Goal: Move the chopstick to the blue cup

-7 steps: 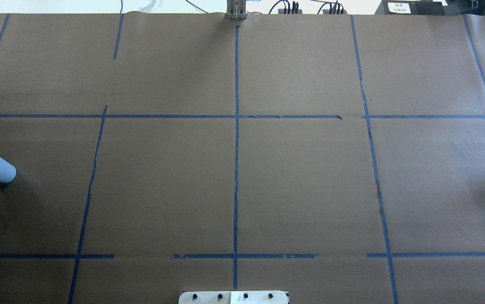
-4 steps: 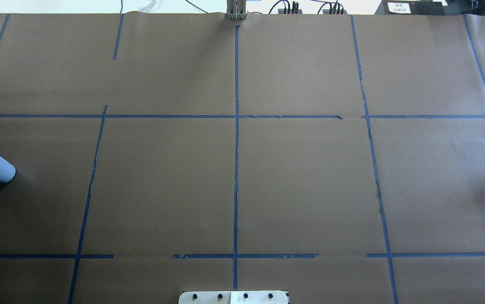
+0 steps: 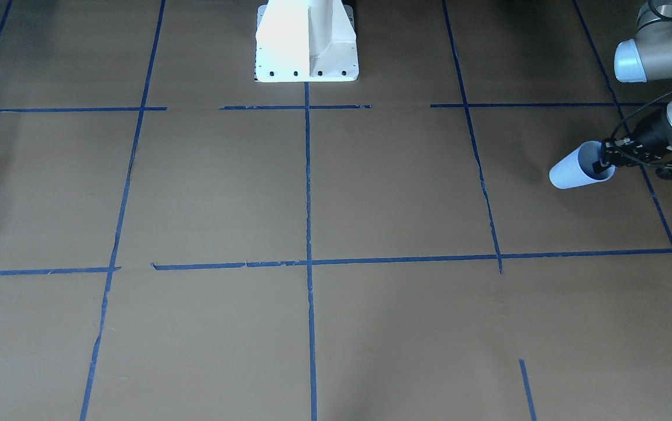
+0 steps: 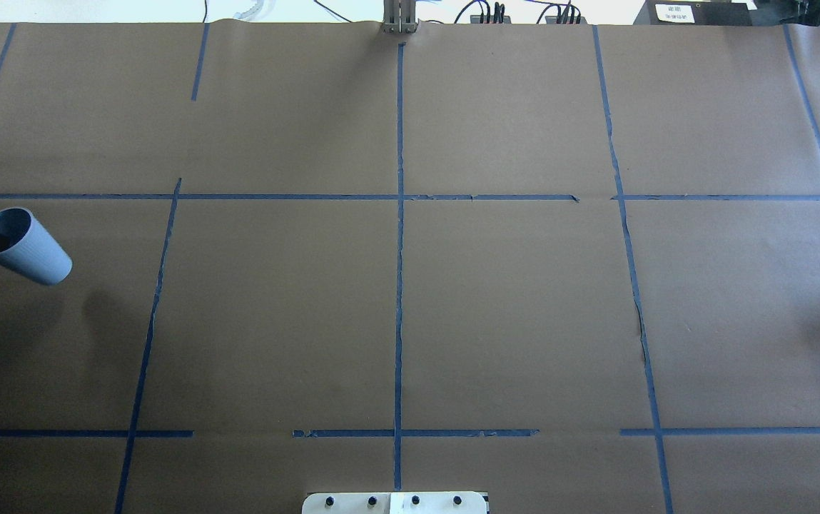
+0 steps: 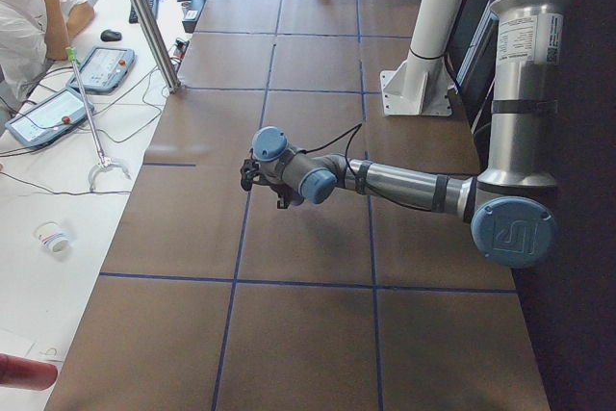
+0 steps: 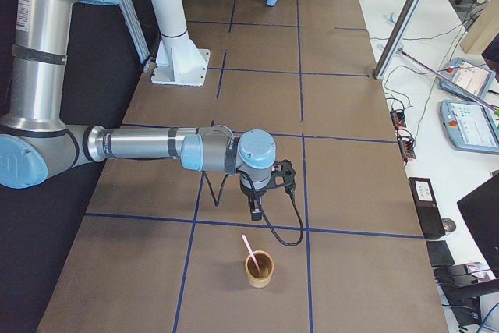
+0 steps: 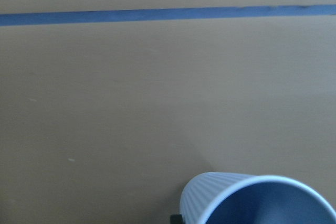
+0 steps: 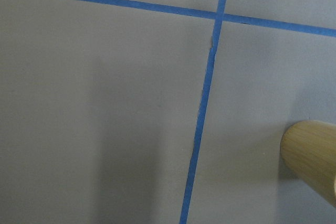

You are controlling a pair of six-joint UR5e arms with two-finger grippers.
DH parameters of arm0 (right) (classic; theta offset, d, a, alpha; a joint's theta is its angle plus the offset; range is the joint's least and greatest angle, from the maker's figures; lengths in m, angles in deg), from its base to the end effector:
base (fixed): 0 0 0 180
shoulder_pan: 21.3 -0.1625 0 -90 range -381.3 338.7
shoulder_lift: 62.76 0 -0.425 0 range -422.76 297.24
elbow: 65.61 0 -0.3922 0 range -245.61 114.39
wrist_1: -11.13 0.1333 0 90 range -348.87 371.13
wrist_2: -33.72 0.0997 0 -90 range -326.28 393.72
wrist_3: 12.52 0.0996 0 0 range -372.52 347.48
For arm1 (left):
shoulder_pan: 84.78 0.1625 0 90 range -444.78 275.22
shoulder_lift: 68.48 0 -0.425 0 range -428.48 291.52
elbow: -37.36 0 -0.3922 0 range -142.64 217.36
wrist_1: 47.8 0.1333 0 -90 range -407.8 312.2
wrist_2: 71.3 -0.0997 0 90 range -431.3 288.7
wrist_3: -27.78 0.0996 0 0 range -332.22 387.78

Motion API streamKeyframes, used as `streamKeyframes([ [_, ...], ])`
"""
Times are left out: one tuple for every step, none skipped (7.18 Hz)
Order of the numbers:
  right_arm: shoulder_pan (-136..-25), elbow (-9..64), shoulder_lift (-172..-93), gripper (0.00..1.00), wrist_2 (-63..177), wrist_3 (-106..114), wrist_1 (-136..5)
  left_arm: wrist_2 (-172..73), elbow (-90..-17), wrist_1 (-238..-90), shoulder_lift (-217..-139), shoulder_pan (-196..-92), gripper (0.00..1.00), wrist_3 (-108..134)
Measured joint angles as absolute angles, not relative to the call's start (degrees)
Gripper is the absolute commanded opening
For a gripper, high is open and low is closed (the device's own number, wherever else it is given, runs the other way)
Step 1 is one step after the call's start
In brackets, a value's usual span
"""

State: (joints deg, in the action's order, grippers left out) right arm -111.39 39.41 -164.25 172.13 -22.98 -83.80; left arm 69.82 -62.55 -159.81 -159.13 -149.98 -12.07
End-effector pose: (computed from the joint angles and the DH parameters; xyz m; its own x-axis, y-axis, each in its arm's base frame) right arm 0.0594 -0.4048 0.6234 0.6530 -0.1625 0.7397 0.1190 0.9866 0.1117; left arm 0.1625 -0.4846 0.5146 0.5290 0.0040 -0.8486 -0.0189 0.9998 -0.0071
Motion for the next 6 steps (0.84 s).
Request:
streamKeyframes([
  [-111.4,39.4,-164.3,1.00,172.6,-23.0,-83.8,70.2,-65.0,-159.7,-163.4,-148.3,0.00,-20.4],
  [-111.4,39.5,-164.3,1.00,173.1,-23.0,-83.8,68.4,-66.2,-159.5,-169.0,-143.8,0.00,-29.5],
  [-111.4,39.6,-164.3,1.00,173.5,-22.9,-83.7,63.7,-66.6,-158.3,-175.1,-137.2,0.00,-37.5],
  [-111.4,39.8,-164.3,1.00,173.9,-22.7,-83.7,56.4,-66.5,-155.0,-181.7,-129.8,0.00,-43.0],
  [-111.4,39.8,-164.3,1.00,174.8,-22.5,-83.8,47.9,-66.0,-150.5,-188.4,-123.3,0.00,-45.3],
  [-111.4,39.9,-164.3,1.00,176.1,-22.5,-83.8,40.2,-64.7,-146.9,-194.0,-118.3,0.00,-46.0],
])
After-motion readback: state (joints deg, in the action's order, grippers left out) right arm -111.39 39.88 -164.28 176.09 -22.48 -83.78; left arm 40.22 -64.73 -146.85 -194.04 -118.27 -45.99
